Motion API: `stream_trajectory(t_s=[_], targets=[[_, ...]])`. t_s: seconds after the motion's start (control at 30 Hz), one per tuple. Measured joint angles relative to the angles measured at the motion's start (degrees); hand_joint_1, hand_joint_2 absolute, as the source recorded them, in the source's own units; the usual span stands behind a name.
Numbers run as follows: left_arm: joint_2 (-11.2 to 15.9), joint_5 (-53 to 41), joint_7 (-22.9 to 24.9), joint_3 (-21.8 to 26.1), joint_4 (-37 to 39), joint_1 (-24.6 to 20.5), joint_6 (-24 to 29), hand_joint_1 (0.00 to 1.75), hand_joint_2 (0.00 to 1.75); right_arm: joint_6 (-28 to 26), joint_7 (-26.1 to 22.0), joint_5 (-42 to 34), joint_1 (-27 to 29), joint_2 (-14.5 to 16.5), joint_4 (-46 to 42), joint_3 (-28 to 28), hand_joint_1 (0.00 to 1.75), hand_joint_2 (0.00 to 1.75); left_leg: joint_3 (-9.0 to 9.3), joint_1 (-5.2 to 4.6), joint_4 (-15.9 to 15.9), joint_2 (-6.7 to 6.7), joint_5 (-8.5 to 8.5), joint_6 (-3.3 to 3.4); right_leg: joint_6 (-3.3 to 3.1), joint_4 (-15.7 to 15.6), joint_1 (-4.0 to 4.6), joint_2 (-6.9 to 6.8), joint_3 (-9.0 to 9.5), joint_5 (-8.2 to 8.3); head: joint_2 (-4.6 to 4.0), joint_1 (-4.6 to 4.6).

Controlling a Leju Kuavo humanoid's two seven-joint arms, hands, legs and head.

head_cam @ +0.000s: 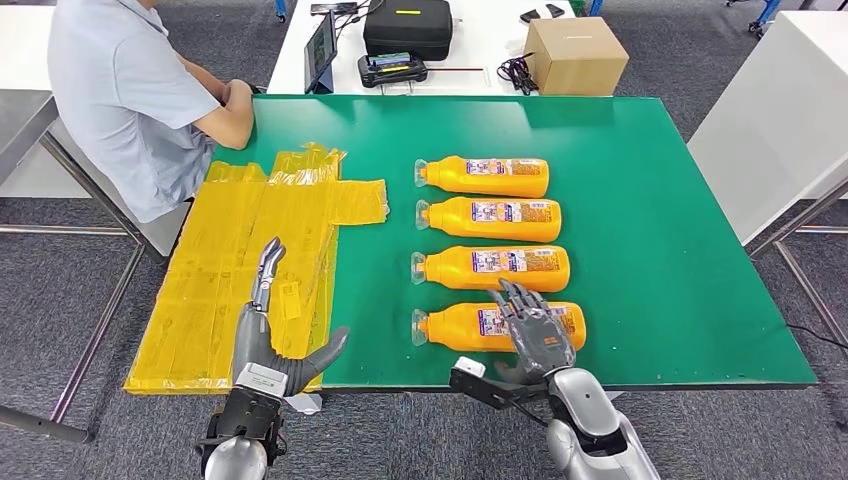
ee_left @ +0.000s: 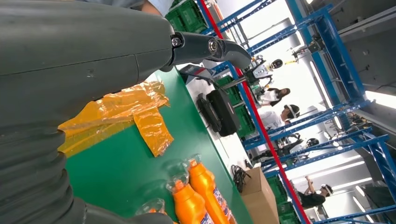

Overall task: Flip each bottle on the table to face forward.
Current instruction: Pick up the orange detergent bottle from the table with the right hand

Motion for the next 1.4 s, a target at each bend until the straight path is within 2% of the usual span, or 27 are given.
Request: stream_trajectory(t_s=[0.43, 0.83, 1.07, 1.4], targets=[[0.0, 0.0, 0.0, 0.0, 0.0, 0.0, 0.0, 0.0, 1.75, 0.2, 0.5, 0.0, -0.5, -0.7, 1.7, 0.8, 0.0, 1.75, 0.0, 0.0, 0.0, 0.0, 0.0, 0.0, 0.0, 0.0, 0.0, 0.0, 0.0, 0.0, 0.0, 0.01], [0.0, -0.1, -0.1, 0.1, 0.1, 0.1, 0.4, 0.0, 1.75, 1.6, 5.7, 4.7, -2.1, -1.8, 2.6, 3.7, 0.0, 1.75, 0.02, 0.0, 0.0, 0.0, 0.0, 0.0, 0.0, 0.0, 0.0, 0.0, 0.02, 0.0, 0.0, 0.01], [0.0, -0.6, 0.0, 0.1, -0.9, 1.4, 0.9, 0.0, 1.75, 1.7, 8.6, 8.3, -0.7, -2.8, 0.2, 4.6, 0.0, 1.75, 0.01, 0.0, 0.0, -0.03, 0.0, 0.0, 0.0, 0.0, 0.0, -0.01, 0.02, 0.0, 0.0, 0.01], [0.0, -0.6, 0.1, 0.1, -1.5, 1.9, 1.0, 0.0, 1.75, 2.3, 9.6, 10.1, 0.2, -3.5, -1.0, 4.2, 0.0, 1.75, 0.02, 0.0, 0.0, -0.02, 0.0, 0.0, 0.0, 0.0, 0.0, 0.0, 0.02, 0.0, 0.0, 0.01]])
